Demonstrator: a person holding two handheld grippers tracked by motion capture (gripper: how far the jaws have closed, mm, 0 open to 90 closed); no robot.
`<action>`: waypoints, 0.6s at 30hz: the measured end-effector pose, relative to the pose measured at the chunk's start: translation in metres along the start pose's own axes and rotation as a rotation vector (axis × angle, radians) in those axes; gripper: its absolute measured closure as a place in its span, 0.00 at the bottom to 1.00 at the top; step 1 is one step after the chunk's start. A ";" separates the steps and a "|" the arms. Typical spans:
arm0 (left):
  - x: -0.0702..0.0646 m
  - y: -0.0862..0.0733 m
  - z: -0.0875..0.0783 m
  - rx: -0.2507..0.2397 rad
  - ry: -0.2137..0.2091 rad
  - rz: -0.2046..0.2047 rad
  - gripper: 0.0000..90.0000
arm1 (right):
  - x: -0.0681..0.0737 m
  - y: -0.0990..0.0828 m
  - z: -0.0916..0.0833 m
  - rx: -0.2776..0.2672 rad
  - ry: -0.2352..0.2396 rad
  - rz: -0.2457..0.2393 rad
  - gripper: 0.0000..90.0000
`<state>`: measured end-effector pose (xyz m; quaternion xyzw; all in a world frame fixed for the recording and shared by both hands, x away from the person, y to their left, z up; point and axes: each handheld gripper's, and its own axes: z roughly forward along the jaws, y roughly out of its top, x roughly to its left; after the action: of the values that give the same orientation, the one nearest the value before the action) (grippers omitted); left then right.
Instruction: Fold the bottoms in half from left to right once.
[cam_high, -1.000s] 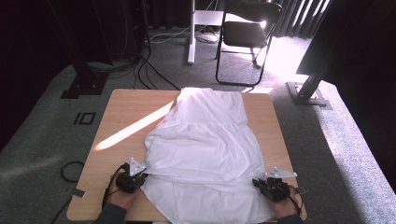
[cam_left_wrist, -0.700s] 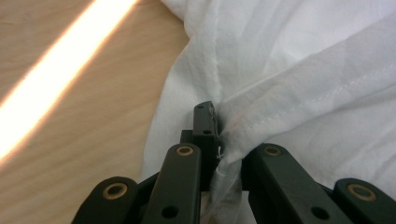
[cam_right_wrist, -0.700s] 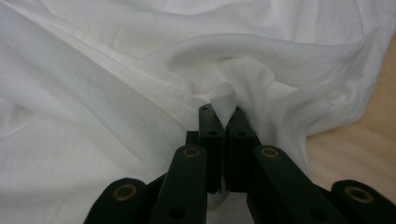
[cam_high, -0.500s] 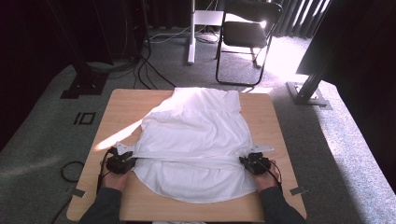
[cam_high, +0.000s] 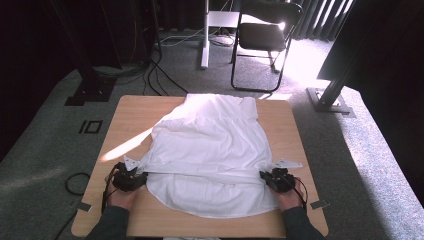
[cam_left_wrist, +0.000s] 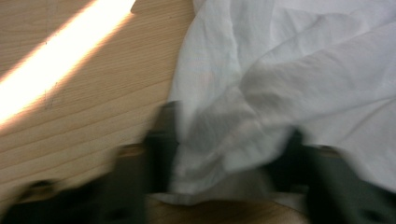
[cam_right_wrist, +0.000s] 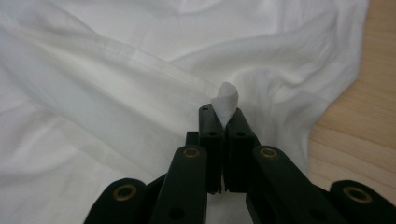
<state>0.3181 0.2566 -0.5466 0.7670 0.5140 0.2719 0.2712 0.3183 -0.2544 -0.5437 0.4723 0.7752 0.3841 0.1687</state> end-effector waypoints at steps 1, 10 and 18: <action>-0.001 -0.001 -0.005 -0.031 -0.009 0.003 0.94 | 0.001 -0.001 -0.009 -0.025 0.005 0.004 0.97; -0.023 -0.015 -0.095 -0.272 -0.160 0.093 0.99 | 0.006 -0.030 -0.096 -0.176 -0.020 0.010 0.98; -0.036 -0.038 -0.095 -0.175 -0.186 0.143 0.83 | 0.005 -0.069 -0.117 -0.091 -0.039 0.013 0.98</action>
<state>0.2161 0.2481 -0.5111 0.7970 0.4050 0.2620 0.3636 0.2009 -0.3190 -0.5195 0.4766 0.7504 0.4108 0.2025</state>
